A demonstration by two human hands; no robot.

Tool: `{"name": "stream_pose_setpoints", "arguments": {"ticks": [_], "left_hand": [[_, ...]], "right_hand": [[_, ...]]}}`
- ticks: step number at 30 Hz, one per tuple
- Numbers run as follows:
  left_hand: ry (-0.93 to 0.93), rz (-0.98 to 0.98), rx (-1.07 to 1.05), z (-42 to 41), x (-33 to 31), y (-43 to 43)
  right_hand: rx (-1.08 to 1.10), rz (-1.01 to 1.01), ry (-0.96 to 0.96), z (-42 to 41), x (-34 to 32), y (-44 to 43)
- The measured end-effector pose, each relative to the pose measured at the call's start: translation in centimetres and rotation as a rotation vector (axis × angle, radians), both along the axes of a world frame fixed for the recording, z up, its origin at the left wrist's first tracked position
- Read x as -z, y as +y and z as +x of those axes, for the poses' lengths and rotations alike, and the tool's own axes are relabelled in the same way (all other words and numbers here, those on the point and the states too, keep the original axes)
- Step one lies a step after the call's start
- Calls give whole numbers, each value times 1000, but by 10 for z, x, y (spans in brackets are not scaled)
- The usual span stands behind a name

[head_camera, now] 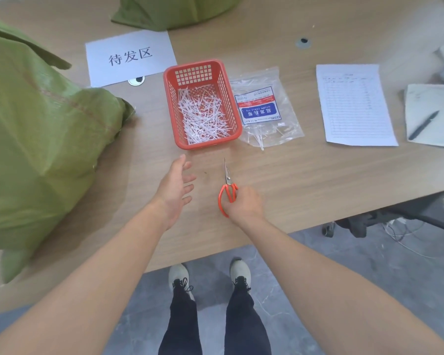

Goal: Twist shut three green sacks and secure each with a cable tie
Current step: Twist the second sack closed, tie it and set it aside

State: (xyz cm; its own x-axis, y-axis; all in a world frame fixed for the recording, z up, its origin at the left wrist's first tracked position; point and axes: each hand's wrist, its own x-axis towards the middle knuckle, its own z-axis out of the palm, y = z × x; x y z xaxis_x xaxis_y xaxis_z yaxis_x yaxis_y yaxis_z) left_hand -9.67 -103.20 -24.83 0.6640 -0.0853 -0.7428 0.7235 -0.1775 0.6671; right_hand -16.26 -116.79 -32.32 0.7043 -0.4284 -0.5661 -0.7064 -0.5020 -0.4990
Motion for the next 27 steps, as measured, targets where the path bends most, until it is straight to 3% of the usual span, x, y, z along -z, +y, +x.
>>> {"name": "stream_pose_setpoints", "arguments": {"ticks": [8,14,27], "left_hand": [[-101,-28,-51,-14,-56,0],[-215,-73,-94,-26,-115,3],[-510,-151,-196,-43,-240,18]], "right_hand": [[194,410,-173,-1,-48,4],[200,679,-331,11,-114,14],[74,767,-654,19,-266,33]]}}
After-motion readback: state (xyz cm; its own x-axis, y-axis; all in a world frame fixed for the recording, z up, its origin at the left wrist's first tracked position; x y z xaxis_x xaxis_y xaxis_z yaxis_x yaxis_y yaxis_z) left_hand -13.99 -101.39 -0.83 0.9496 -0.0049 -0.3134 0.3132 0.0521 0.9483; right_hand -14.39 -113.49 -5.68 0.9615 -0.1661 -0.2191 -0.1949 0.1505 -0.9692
